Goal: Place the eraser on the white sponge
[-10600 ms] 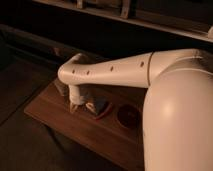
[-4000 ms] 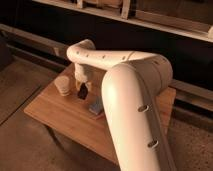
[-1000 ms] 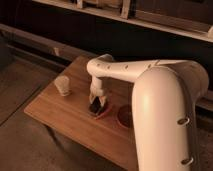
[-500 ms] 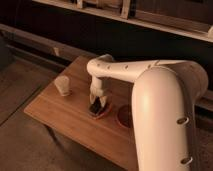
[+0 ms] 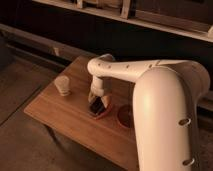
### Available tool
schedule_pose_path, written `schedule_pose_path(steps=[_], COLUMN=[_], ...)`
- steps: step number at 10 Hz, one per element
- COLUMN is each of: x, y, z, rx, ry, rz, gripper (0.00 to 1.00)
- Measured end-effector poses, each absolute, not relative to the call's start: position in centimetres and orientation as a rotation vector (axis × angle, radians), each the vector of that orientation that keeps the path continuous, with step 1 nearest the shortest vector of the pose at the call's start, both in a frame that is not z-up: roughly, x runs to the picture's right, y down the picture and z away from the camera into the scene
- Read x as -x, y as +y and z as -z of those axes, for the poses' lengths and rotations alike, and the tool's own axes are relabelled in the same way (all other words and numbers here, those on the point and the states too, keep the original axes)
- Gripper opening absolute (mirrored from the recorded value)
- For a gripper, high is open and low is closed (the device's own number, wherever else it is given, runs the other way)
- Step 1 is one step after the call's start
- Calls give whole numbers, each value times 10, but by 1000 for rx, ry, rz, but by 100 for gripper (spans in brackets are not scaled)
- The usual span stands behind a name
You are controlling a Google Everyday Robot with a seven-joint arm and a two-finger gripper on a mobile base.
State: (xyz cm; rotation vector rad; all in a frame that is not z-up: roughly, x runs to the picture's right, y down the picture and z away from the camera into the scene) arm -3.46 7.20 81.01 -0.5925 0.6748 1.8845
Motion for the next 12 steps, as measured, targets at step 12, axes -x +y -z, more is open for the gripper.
schedule_pose_path(steps=[12], x=[57], y=[8], z=[-747], rx=[442], ry=[511], rz=[-1829], gripper=[60])
